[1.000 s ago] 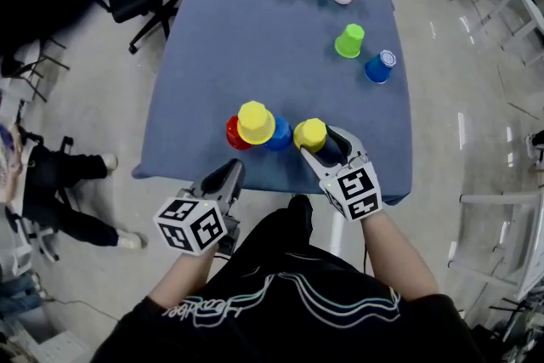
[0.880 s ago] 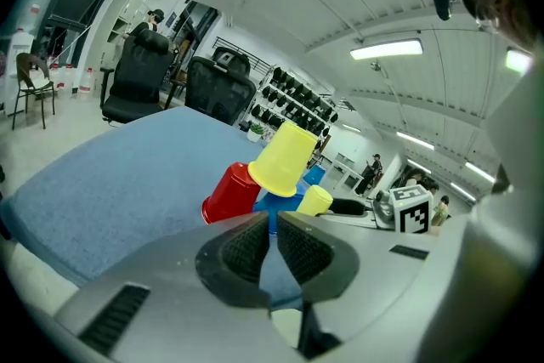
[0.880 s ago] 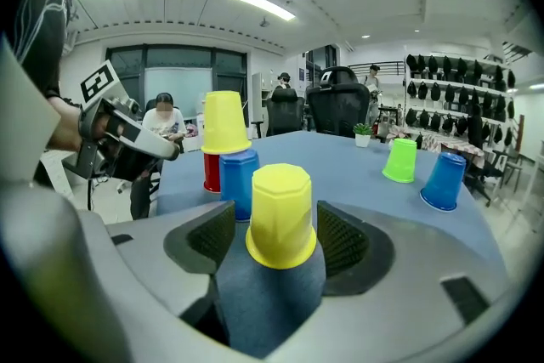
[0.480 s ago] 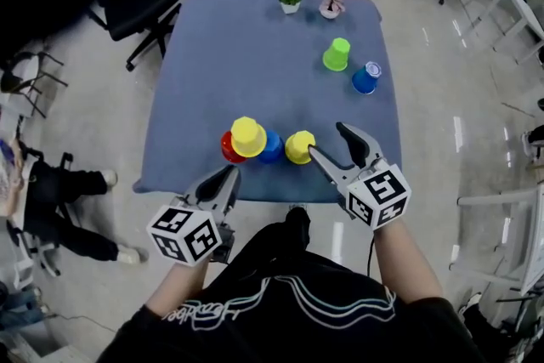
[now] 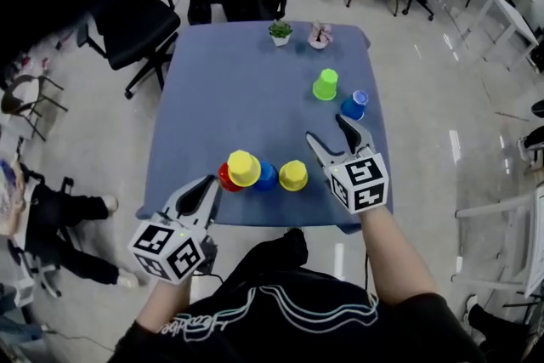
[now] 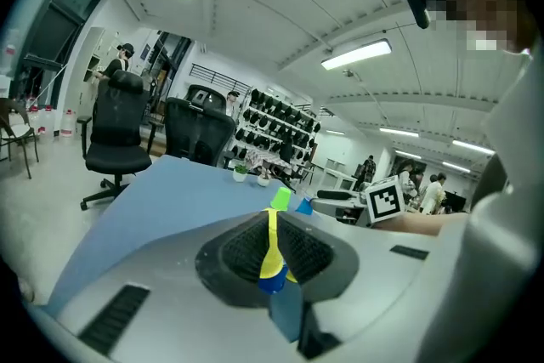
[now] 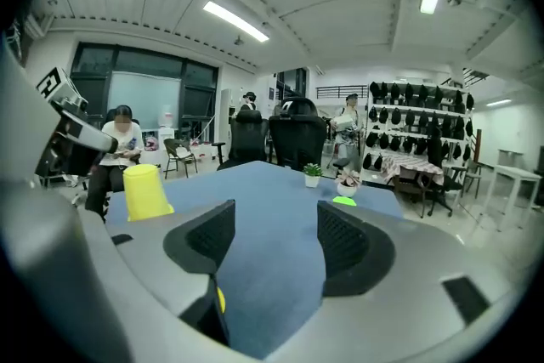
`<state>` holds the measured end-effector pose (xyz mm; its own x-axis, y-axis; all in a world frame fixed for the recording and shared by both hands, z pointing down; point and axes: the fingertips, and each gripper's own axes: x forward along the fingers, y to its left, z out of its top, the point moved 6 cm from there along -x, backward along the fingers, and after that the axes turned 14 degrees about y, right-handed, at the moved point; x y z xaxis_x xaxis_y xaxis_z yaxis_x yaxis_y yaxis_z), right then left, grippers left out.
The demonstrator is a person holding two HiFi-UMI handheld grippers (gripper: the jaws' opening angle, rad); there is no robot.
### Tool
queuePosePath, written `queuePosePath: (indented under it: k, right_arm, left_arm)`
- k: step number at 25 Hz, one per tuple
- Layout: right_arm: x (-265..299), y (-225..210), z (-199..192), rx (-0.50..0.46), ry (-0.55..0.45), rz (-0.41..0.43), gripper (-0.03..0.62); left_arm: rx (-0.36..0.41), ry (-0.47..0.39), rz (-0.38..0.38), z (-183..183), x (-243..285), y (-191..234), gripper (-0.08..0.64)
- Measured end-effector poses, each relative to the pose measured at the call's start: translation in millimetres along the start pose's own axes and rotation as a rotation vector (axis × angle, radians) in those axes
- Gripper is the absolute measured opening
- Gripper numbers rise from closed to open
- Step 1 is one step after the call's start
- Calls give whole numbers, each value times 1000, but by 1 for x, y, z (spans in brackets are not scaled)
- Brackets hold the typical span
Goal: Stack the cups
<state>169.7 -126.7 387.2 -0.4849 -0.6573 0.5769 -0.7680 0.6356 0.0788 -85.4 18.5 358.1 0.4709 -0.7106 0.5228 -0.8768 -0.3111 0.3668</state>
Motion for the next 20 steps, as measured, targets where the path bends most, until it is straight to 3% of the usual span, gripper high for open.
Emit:
queuePosePath:
  k: [12, 20]
  right_arm:
    - [71, -55, 4, 174, 71, -175, 302]
    - [118, -80, 7, 273, 137, -297, 302]
  left_arm:
    - [-37, 21, 12, 31, 41, 53, 48]
    - [-34, 90, -21, 51, 84, 93, 48]
